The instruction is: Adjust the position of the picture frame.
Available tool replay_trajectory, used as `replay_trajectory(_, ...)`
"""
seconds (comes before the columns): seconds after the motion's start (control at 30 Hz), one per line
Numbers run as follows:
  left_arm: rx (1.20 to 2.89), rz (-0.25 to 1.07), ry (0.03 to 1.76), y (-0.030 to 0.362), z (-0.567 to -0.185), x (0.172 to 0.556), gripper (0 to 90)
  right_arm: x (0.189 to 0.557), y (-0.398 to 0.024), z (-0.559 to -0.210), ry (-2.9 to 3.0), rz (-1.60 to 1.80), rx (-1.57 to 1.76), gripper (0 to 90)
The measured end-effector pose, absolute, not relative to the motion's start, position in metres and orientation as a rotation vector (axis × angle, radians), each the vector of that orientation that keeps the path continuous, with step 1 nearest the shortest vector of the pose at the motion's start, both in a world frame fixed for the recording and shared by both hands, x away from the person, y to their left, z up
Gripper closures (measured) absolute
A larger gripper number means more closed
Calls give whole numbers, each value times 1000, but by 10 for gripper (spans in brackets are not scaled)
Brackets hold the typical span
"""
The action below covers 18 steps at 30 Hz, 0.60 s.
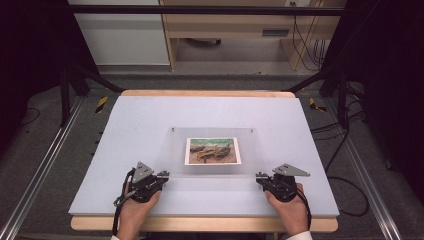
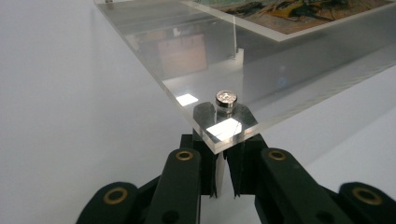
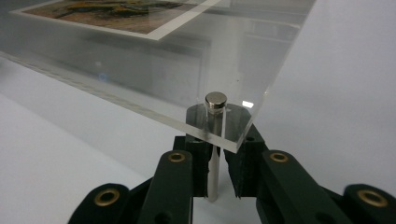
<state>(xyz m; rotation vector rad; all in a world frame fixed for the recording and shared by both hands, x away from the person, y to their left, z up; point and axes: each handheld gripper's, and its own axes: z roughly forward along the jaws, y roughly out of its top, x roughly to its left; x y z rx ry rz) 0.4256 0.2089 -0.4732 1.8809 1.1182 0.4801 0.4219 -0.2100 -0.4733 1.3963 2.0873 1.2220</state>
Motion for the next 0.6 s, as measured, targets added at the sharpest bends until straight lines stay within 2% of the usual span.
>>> replay_trajectory(0.13,1878,477,1126,210,-473,426,757,421,-211,-473,2079,1224,1407,723)
replay_trajectory(0.37,1897,468,1127,211,-472,422,601,418,-213,-473,2087,1217,1414,519)
replay_trajectory(0.4,1897,468,1127,211,-472,422,576,418,-213,-473,2087,1217,1414,519)
replay_trajectory(0.43,1898,470,1122,211,-471,421,546,416,-213,-473,2088,1207,1412,453)
replay_trajectory(0.47,1903,471,1116,210,-470,420,546,416,-213,-473,2088,1207,1412,453)
replay_trajectory(0.5,1916,473,1109,210,-469,418,483,413,-212,-472,2090,1204,1408,393)
replay_trajectory(0.53,1916,473,1109,210,-469,418,450,413,-212,-472,2090,1204,1408,393)
replay_trajectory(0.6,1899,462,1114,212,-467,415,393,410,-211,-471,2106,1179,1379,308)
